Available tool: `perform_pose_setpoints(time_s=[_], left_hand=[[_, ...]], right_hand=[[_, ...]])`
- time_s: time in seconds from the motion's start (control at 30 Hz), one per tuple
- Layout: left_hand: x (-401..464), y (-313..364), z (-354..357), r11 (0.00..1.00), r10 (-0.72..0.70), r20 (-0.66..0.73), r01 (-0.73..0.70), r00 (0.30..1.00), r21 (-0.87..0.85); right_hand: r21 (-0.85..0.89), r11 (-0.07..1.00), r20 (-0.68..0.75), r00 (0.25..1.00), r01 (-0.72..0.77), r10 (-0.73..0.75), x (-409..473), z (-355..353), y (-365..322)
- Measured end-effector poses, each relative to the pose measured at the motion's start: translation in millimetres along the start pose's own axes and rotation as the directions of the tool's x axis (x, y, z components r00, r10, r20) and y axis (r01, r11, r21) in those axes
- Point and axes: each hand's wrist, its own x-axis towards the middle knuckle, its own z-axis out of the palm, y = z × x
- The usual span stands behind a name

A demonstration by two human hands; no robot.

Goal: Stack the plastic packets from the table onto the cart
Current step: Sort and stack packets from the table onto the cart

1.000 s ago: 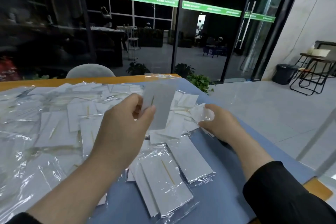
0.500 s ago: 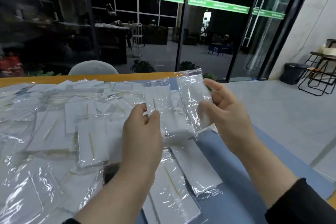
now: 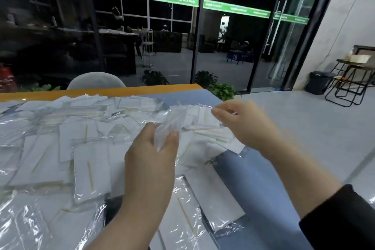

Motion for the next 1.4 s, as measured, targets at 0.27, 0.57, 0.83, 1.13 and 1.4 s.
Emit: perform_pose_setpoints(time_s=[0.27,0.57,0.83,1.13,1.4], left_hand=[[5.6,-12.8,4.6,0.988,-0.155,0.076,0.156,0.985,-0.006],[9.5,-12.4,3.2,0.958,-0.240,-0.076,0.223,0.968,-0.180],[9.2,-7.8,1.4,0.914,-0.314,-0.109,0.270,0.943,-0.303],[13.1,-5.1,1.7,0.855,-0.402,-0.061,0.350,0.914,-0.383],[17.7,-16.2,3.9,0.733,-0.544,-0.030,0.458,0.839,-0.503]], right_hand=[[-0.345,0.904,0.153,0.936,-0.251,0.318,70.1,34.9,36.0],[-0.096,0.977,0.091,0.976,-0.192,0.200,77.5,64.6,53.7],[0.125,0.992,-0.088,0.996,-0.016,0.027,65.4,29.9,39.9],[0.526,0.841,-0.271,0.962,0.126,0.025,33.1,-5.8,-6.2],[0.657,0.751,0.088,0.983,0.065,-0.162,-2.6,41.0,-16.3]])
